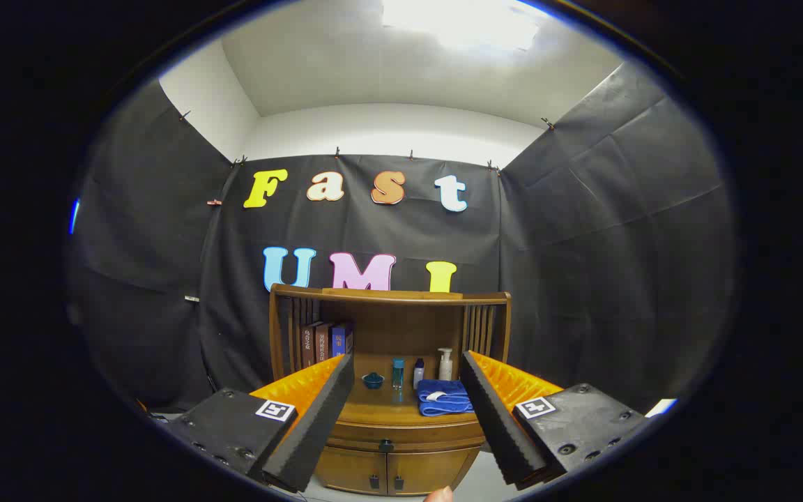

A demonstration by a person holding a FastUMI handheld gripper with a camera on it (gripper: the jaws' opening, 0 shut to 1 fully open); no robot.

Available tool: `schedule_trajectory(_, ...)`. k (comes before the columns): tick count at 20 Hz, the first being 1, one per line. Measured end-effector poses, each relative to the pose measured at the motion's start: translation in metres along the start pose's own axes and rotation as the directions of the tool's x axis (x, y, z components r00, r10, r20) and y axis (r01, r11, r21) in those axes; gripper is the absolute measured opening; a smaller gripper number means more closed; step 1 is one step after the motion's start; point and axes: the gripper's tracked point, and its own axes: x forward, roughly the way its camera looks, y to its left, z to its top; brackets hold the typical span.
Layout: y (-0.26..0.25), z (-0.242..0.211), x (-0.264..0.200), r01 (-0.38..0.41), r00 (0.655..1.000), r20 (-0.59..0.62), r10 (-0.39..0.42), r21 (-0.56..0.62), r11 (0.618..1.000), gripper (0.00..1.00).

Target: Pull open the drawer, take out the items inside it, and place them on the countertop above the cabinet.

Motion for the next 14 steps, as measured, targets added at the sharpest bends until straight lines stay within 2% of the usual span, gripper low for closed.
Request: schedule_trajectory(14,0.0048,0.0035,0.0111,0.000,1.000,0.022,-0.001,0.030,1.000,0.99)
